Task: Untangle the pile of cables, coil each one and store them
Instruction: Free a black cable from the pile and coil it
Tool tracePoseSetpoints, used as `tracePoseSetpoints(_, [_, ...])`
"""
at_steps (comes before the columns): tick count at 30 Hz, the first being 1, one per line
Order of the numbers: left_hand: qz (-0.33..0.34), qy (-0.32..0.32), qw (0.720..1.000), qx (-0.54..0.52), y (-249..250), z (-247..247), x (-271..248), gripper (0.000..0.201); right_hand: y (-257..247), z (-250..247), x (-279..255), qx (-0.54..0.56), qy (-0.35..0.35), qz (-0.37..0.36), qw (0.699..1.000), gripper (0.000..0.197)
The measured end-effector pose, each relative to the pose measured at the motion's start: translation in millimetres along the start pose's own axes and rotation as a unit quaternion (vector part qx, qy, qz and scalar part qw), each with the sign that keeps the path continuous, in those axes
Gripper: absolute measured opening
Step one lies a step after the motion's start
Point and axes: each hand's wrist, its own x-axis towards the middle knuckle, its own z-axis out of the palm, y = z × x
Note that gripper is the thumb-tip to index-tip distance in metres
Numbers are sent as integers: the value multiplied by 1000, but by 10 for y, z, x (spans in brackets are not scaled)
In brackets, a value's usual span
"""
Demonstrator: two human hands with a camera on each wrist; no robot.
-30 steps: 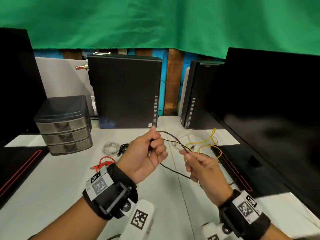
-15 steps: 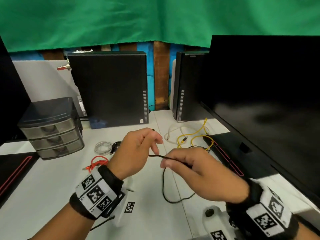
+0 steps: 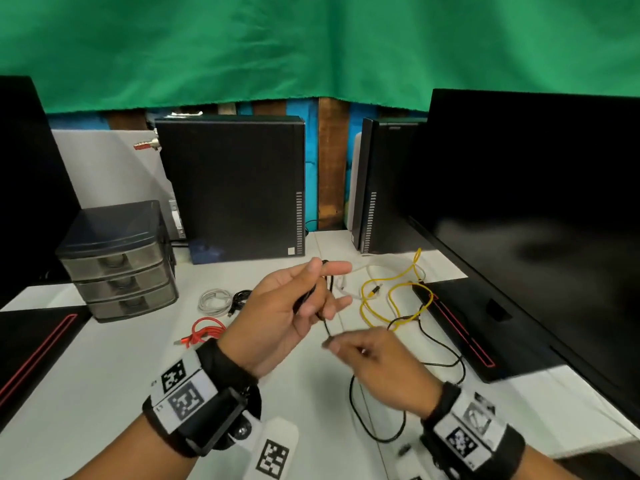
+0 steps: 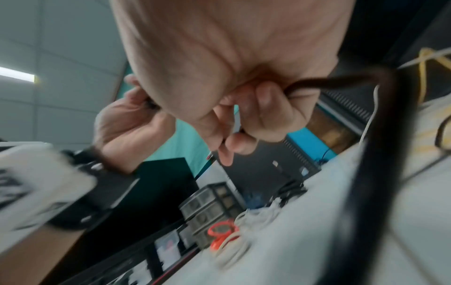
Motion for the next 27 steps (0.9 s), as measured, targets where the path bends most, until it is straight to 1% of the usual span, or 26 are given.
tracePoseSetpoints(2, [35,44,992,109,-79,-97,55,33,-40,207,-95,-15,-44,-8,999,36])
tracePoseSetpoints(3, [53,62,980,181,-127,-160,80,35,-85,255,-132,-24,-62,-19,998,38])
tracePoseSetpoints(5, [81,69,949,297,-218,-268,125,35,-246,253,-175,-59,-92,-38,993,28])
tracePoseSetpoints(7, [85,59,923,370,-317,-358,156,39,-440,175,-169,-110,-116,-59,985,22])
tracePoseSetpoints(8, [81,49,916,390,-364,-401,170,41,-538,107,-158,-127,-118,-66,983,21])
tracePoseSetpoints(9, [75,40,915,394,-385,-425,173,41,-624,24,-137,-124,-108,-67,984,20])
tracePoseSetpoints(11, [57,11,922,383,-350,-440,147,36,-750,-199,-87,-65,-72,-55,994,19])
tracePoseSetpoints(12, [39,-14,924,379,-302,-426,124,40,-761,-311,-51,-30,-42,-51,997,18])
tracePoseSetpoints(14, [-23,-71,933,351,-203,-386,71,48,-741,-467,-2,18,38,-48,998,16])
tracePoseSetpoints(16, [-78,-90,961,250,-119,-336,46,47,-662,-427,44,58,120,-63,989,14])
tracePoseSetpoints(18, [-86,-78,986,122,-24,-306,43,48,-565,-215,111,120,195,-59,972,14])
tracePoseSetpoints(19, [-81,-77,991,72,24,-304,38,46,-505,-76,147,158,219,-41,962,16])
tracePoseSetpoints(21, [-68,-90,994,-4,97,-313,22,43,-377,210,220,223,236,13,946,21])
tracePoseSetpoints(23, [-50,-87,993,-65,152,-298,20,43,-288,445,260,242,229,34,942,24])
tracePoseSetpoints(25, [-13,-52,994,-96,197,-281,30,43,-246,607,251,216,199,16,956,27])
tracePoseSetpoints(27, [28,4,996,-86,220,-319,69,41,-250,680,208,173,139,3,975,24])
